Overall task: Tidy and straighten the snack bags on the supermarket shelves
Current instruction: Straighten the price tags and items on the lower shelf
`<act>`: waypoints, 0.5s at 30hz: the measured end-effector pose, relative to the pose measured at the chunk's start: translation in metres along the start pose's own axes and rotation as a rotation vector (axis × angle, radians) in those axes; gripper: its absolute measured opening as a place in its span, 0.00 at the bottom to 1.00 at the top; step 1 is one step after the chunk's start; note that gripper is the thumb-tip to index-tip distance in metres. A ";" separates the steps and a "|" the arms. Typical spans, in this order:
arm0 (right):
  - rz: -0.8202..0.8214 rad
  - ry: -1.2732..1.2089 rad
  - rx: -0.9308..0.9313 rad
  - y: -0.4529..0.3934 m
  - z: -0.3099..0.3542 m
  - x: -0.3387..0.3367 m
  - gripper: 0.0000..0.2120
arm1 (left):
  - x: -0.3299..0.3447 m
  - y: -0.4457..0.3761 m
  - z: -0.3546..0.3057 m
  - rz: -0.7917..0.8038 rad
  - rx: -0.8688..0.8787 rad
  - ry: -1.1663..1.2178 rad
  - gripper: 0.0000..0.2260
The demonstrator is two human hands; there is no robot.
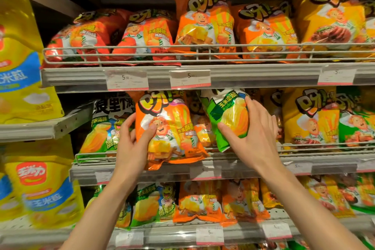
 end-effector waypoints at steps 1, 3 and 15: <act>0.009 0.000 -0.014 0.003 0.008 0.005 0.45 | -0.010 -0.001 -0.001 -0.017 0.004 -0.006 0.26; 0.036 -0.008 -0.043 0.008 0.023 0.018 0.46 | -0.031 -0.002 -0.002 -0.058 0.017 -0.029 0.25; 0.182 -0.040 -0.085 0.013 0.099 0.103 0.47 | -0.116 -0.009 -0.012 -0.204 0.078 -0.130 0.26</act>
Point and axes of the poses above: each hand's wrist, its own y-axis away from the middle knuckle, its own x-axis out of the palm, z = x × y, the point moved 10 cm from there along -y, towards the middle knuckle, and after that the axes turned 4 degrees about -y, right-handed, at the moved point
